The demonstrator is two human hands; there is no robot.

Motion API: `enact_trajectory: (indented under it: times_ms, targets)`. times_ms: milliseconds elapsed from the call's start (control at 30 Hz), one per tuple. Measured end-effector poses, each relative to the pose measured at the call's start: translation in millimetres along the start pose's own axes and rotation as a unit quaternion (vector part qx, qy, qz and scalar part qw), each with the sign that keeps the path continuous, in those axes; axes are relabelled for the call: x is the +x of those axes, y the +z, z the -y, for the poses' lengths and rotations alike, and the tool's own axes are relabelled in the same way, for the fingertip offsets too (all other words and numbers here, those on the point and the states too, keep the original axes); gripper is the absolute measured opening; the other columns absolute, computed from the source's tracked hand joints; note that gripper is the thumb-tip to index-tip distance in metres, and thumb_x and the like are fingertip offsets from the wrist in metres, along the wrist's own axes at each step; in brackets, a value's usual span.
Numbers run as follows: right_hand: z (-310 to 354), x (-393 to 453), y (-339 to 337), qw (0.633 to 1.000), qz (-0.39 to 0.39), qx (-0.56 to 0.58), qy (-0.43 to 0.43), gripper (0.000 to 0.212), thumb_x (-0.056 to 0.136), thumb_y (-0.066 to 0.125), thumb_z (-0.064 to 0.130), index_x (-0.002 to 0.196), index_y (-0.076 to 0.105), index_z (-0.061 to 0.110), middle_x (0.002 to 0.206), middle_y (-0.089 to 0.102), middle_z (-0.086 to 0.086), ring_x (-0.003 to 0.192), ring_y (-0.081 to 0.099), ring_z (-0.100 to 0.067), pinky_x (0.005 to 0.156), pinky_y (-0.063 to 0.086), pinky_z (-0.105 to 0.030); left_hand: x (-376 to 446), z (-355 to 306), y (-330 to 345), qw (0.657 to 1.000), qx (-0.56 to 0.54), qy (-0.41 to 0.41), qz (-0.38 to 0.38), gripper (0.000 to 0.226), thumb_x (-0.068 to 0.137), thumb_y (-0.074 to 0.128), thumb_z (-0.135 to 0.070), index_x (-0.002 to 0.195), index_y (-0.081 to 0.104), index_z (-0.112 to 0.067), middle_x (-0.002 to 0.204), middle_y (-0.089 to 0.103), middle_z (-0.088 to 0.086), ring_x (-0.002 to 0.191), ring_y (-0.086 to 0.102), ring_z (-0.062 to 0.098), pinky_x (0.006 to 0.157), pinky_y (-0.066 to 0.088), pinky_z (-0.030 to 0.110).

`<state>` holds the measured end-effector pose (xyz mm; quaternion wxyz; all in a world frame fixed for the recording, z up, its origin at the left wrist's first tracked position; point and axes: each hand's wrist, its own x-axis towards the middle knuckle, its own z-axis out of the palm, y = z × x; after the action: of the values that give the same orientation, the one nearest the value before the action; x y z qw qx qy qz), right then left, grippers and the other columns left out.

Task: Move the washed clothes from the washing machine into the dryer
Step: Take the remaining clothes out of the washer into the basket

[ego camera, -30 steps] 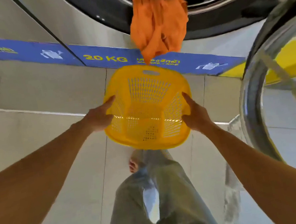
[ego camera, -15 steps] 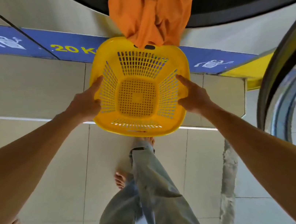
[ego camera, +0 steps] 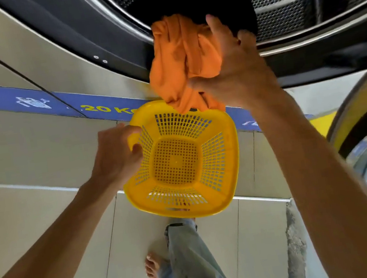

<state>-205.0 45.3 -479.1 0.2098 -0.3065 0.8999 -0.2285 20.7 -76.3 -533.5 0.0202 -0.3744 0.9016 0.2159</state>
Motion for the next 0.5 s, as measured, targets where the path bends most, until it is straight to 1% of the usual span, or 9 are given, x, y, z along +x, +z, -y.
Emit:
enact_trajectory:
  times_ms: [33, 67, 133, 200, 267, 333, 400, 467, 500]
  targets:
    - [7, 12, 9, 0.999, 0.026, -0.021, -0.002, 0.112, 0.068, 0.078, 0.057, 0.152, 0.005, 0.05, 0.159, 0.013, -0.016, 0.144, 0.029, -0.035, 0.11, 0.039, -0.051, 4, -12, -5, 1.0, -0.017, -0.003, -0.013, 0.034, 0.079, 0.062, -0.01, 0.111, 0.072, -0.014, 0.103, 0.073, 0.014, 0.091, 0.068, 0.034, 0.09, 0.041, 0.031]
    - [11, 21, 19, 0.999, 0.029, -0.04, -0.011, 0.113, 0.067, 0.079, 0.055, 0.152, 0.007, 0.048, 0.156, 0.015, -0.017, 0.144, 0.026, -0.036, 0.109, 0.04, -0.052, 8, -22, -8, 0.999, -0.035, -0.02, -0.008, 0.034, 0.083, 0.061, -0.008, 0.114, 0.071, -0.018, 0.108, 0.074, 0.009, 0.095, 0.069, 0.03, 0.09, 0.04, 0.026]
    - [10, 34, 31, 0.999, -0.034, -0.028, -0.019, 0.09, 0.072, 0.077, 0.042, 0.147, 0.028, 0.043, 0.144, 0.032, -0.014, 0.13, 0.043, -0.036, 0.1, 0.048, -0.047, 17, -38, -12, 0.99, -0.125, -0.05, 0.038, 0.032, 0.088, 0.055, -0.008, 0.111, 0.068, -0.027, 0.114, 0.072, 0.0, 0.105, 0.068, 0.019, 0.096, 0.043, 0.023]
    - [8, 38, 27, 0.994, -0.107, 0.004, -0.014, 0.058, 0.079, 0.067, 0.026, 0.134, 0.048, 0.035, 0.13, 0.045, -0.012, 0.111, 0.057, -0.035, 0.089, 0.051, -0.04, 24, -50, -16, 0.965, -0.243, -0.073, 0.065, 0.028, 0.089, 0.052, -0.021, 0.107, 0.066, -0.037, 0.112, 0.073, -0.003, 0.104, 0.069, 0.015, 0.098, 0.052, 0.036]
    - [4, 32, 18, 0.986, -0.161, 0.027, -0.022, 0.045, 0.078, 0.06, 0.017, 0.121, 0.06, 0.027, 0.118, 0.055, -0.011, 0.102, 0.06, -0.033, 0.082, 0.047, -0.034, 27, -63, -23, 0.933, -0.329, -0.126, 0.071, 0.022, 0.092, 0.052, -0.038, 0.11, 0.063, -0.041, 0.113, 0.071, -0.002, 0.101, 0.069, 0.017, 0.09, 0.056, 0.046]
    - [5, 10, 7, 0.975, -0.196, 0.086, -0.053, 0.041, 0.071, 0.061, 0.013, 0.111, 0.065, 0.023, 0.108, 0.062, -0.006, 0.096, 0.06, -0.025, 0.076, 0.042, -0.023, 27, -80, -32, 0.882, -0.422, -0.184, 0.098, 0.027, 0.094, 0.05, -0.054, 0.114, 0.06, -0.039, 0.119, 0.068, 0.002, 0.1, 0.07, 0.02, 0.084, 0.059, 0.049]
    - [9, -29, -1, 0.972, -0.181, 0.131, -0.073, 0.039, 0.069, 0.066, 0.01, 0.106, 0.066, 0.022, 0.103, 0.063, 0.001, 0.091, 0.058, -0.015, 0.07, 0.037, -0.008, 27, -96, -40, 0.801, -0.543, -0.208, 0.139, 0.05, 0.09, 0.044, -0.067, 0.124, 0.058, -0.033, 0.122, 0.067, 0.004, 0.099, 0.071, 0.026, 0.08, 0.059, 0.053]
    - [15, -72, -7, 0.977, -0.105, 0.169, -0.084, 0.037, 0.073, 0.074, 0.012, 0.105, 0.063, 0.026, 0.102, 0.062, 0.008, 0.089, 0.057, -0.005, 0.071, 0.04, -0.006, 23, -108, -48, 0.708, -0.665, -0.162, 0.175, 0.055, 0.094, 0.036, -0.065, 0.124, 0.06, -0.025, 0.12, 0.069, 0.005, 0.101, 0.071, 0.027, 0.08, 0.058, 0.051]
    - [19, -91, -11, 0.978, -0.048, 0.177, -0.094, 0.038, 0.075, 0.077, 0.016, 0.106, 0.061, 0.03, 0.102, 0.06, 0.012, 0.091, 0.057, -0.002, 0.072, 0.041, -0.007, 20, -112, -51, 0.673, -0.704, -0.136, 0.183, 0.05, 0.096, 0.037, -0.058, 0.119, 0.062, -0.021, 0.117, 0.069, 0.006, 0.1, 0.069, 0.025, 0.082, 0.056, 0.047]
